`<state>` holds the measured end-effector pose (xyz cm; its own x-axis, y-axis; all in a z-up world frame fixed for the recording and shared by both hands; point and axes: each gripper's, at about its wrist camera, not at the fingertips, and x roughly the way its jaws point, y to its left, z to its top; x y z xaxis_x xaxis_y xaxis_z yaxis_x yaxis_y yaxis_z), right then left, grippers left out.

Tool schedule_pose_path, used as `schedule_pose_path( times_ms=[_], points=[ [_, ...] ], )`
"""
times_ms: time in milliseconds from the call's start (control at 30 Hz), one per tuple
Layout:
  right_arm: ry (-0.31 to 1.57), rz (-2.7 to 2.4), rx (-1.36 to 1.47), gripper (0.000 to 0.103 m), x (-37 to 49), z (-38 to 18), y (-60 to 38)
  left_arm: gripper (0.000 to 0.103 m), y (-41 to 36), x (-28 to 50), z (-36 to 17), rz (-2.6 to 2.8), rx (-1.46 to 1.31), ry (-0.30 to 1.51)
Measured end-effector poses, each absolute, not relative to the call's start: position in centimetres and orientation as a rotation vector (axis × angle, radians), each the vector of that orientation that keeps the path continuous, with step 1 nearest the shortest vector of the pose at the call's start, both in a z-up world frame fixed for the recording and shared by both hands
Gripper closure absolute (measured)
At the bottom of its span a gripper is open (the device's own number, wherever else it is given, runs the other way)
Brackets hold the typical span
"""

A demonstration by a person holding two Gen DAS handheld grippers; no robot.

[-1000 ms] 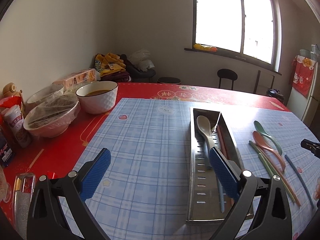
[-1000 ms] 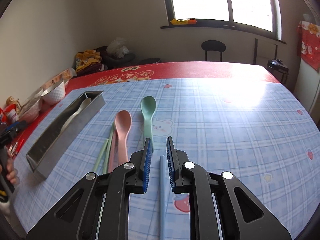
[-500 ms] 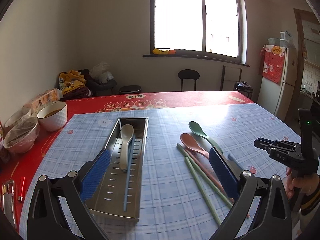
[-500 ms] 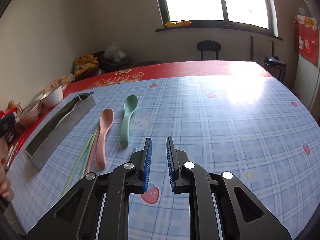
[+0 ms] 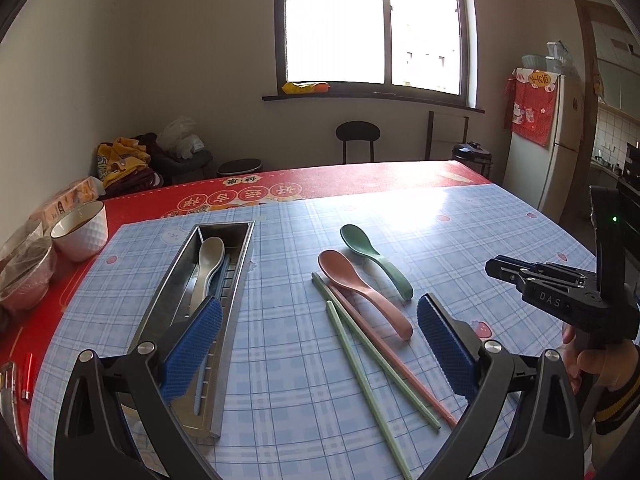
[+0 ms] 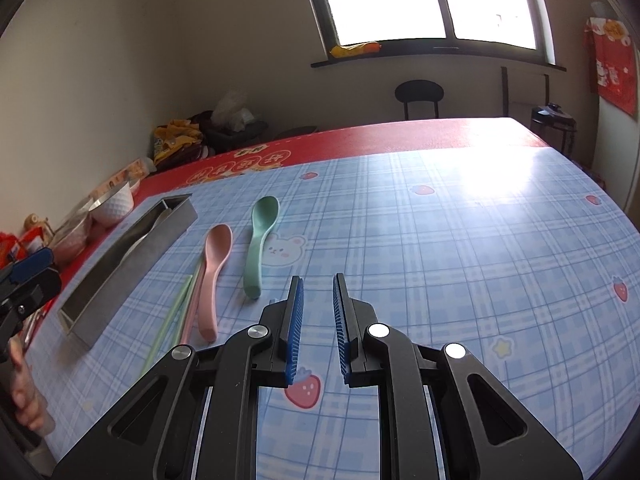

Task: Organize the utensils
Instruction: 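Move the left gripper above the green chopstick while the right gripper withdraws from the tray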

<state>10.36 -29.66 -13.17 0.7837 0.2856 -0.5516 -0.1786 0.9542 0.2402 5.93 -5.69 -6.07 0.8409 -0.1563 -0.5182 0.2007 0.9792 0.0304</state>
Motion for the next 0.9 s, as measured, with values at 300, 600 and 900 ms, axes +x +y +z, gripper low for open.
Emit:
schedule_pose_path(
  times_ms=[300, 600, 900],
  points=[
    [0.627, 0.246, 0.166, 0.087, 10.5, -13.1, -29.4, 0.017, -6.3, 6.1, -7.4, -0.222, 0.085, 0.579],
    [0.647, 0.231, 0.167, 0.087, 10.8, -13.3, -29.2, 0.034, -6.8, 6.5, -9.4, -0.291, 0.081, 0.648],
    [0.64, 0.238, 0.201, 0.087, 10.8, -13.4, -29.9, 0.045, -7.3, 7.5, -11.6, -0.321, 0.053, 0.753]
  ],
)
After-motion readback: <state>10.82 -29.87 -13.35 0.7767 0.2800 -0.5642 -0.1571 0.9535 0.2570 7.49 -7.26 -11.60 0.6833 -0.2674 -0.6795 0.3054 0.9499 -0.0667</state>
